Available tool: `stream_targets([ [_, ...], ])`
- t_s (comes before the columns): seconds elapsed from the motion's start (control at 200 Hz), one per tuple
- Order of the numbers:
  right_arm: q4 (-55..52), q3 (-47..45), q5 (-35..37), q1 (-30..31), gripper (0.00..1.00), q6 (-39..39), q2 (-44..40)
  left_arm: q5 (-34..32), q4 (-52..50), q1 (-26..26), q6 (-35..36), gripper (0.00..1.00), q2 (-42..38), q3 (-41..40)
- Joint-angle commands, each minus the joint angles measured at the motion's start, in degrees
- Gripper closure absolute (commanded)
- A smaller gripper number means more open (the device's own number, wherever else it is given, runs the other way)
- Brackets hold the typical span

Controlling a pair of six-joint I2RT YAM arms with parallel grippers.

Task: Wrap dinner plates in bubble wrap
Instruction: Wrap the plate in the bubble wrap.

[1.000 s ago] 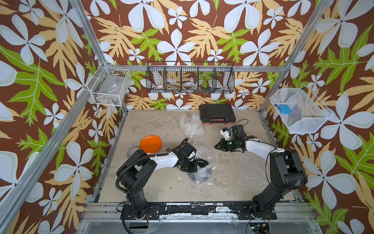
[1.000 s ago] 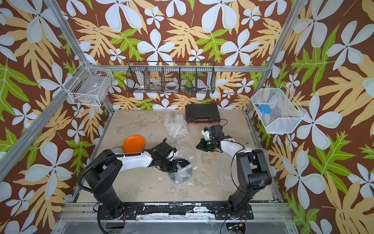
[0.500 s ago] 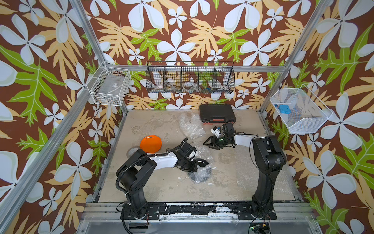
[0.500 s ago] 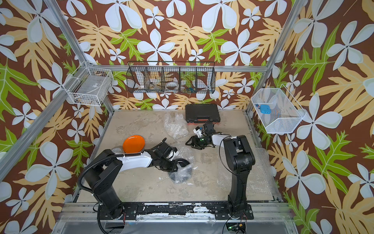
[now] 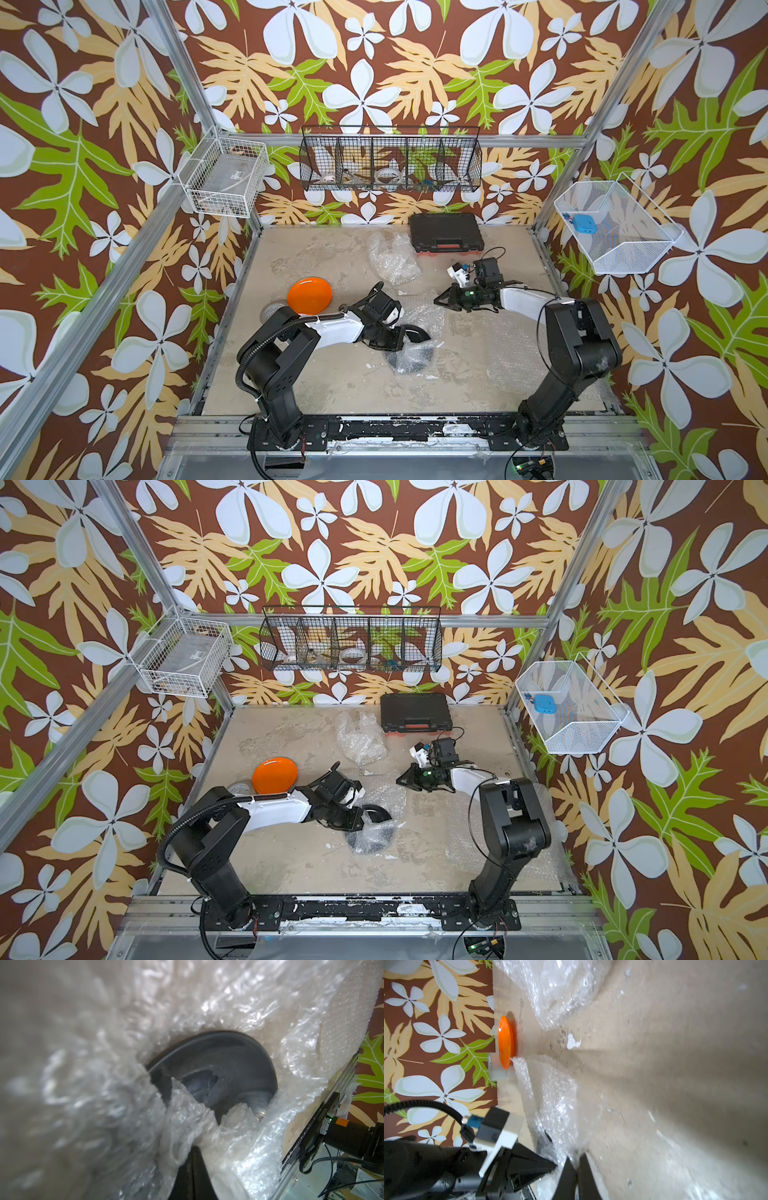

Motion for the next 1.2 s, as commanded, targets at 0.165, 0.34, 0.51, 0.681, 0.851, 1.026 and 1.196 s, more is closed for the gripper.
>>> stream_targets([
  [0.165,1.39,-14.45,3.81,10.00,1.00,7.82,-16.18,-8.98,-10.40,1.47,3.09,0.97,4.24,4.18],
  [0.34,9.39,-16.43,6.54,22.24,1.00,18.24,-17.64,-8.51,-9.96,1.47,3.47,0.97,4.59,4.97],
  [0.51,16.63,-15.27,8.14,29.48,1.00,22.69,-8.98,-7.11,-8.20,1.55,2.94,0.98,3.41,3.34],
  [0.681,21.19,-16.08,8.44,30.89,1.00,23.72,-0.91,-5.74,-5.68,1.64,1.20,0.98,1.15,0.35],
  [0.851,16.14,-17.33,14.29,30.85,1.00,21.07,1.42,-7.86,-7.95,3.20,1.00,0.94,-4.12,2.68],
  [1.026,17.65,-18.55,13.66,30.79,1.00,21.23,1.90,-9.11,-11.51,6.34,3.12,0.73,-8.03,12.87],
  [1.196,17.67,-18.19,13.25,30.83,1.00,21.23,2.67,-6.06,-16.22,6.32,4.91,0.58,-1.48,25.68],
])
